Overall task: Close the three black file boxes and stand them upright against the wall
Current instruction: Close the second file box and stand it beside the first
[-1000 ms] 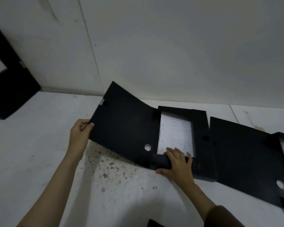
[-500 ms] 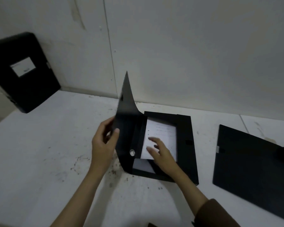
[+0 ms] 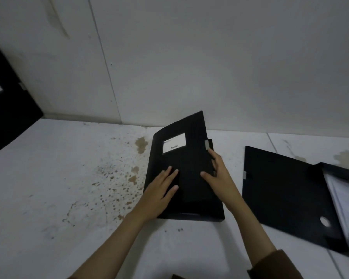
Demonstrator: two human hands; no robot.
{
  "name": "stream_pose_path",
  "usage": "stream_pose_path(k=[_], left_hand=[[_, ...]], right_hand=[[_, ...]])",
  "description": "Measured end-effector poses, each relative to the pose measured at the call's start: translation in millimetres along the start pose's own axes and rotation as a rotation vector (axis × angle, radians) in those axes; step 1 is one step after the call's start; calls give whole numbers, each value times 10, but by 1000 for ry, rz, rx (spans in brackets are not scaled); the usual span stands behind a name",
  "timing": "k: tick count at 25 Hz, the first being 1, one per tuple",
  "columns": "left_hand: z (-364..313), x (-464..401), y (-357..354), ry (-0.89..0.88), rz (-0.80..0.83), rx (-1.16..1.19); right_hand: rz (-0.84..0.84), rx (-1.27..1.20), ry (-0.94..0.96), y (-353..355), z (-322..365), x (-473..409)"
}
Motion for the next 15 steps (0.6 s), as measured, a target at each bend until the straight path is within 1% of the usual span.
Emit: stream_pose_path(k=[2,5,8,12,15], left_hand=[[218,16,-102,120,100,-74],[374,65,-240,149,200,-228],[385,64,-326,136,239,-317],[383,58,-381,140,273,-389],[387,53,-412,155,277,-438]], right_hand=[[-55,107,-46,57,-222,-20],[-77,194,-109,85,-546,-19],[-81,259,-153,71,-810,-38],[-80,328,-197,43,-999,-126],[-93,503,-241,-2,-1029,-245]])
Point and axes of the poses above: each hand's wrist, its own x-axis away from the middle knuckle, its own y-axis out of the back of the hand, z = x × y, the point moved 2 cm from there along -x, towards the middle knuckle, and after that the axes turned 11 degrees about -y, right-handed, at the moved point
